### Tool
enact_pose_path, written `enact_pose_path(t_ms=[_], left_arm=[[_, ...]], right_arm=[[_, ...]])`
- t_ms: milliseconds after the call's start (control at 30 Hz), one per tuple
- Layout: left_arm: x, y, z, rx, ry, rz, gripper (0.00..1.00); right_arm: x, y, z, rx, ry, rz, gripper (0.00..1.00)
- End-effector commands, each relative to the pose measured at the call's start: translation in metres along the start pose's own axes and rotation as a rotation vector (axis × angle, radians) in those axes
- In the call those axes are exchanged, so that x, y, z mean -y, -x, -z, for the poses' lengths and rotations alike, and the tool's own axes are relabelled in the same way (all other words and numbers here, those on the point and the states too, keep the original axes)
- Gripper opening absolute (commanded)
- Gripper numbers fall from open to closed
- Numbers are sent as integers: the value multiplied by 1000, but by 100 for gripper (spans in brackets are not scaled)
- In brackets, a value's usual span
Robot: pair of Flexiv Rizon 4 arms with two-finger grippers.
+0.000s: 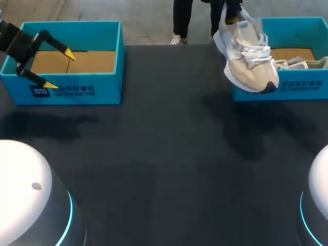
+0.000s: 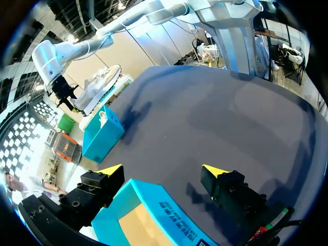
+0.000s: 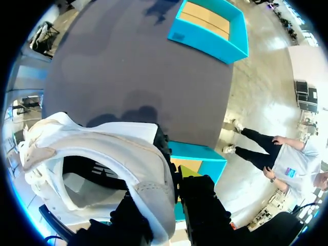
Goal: Take the shoe out of the shoebox, open the shoe tongue, remove and reinsert the insole, then place the shoe into the shoebox
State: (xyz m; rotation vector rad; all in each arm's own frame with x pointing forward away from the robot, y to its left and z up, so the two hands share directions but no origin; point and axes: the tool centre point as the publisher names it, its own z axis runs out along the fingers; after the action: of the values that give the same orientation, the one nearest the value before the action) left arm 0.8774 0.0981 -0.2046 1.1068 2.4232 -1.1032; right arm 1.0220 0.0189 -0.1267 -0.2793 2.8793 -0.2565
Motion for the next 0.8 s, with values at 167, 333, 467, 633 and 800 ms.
enact_pose_path(t_ms=[167, 333, 467, 633, 800], left_arm=[[0, 0, 1, -3, 2, 0, 100], [0, 0, 1, -3, 2, 0, 100], [0, 0, 1, -3, 2, 0, 100], [0, 0, 1, -3, 2, 0, 100], [0, 0, 1, -3, 2, 0, 100]], right_arm=[[64, 21, -24, 18, -4, 2, 0], [105, 37, -39, 15, -13, 31, 0], [136, 49, -54, -6, -21, 35, 0], [172, 63, -70, -42, -8, 2, 0], [209, 75, -86, -64, -20, -45, 0]])
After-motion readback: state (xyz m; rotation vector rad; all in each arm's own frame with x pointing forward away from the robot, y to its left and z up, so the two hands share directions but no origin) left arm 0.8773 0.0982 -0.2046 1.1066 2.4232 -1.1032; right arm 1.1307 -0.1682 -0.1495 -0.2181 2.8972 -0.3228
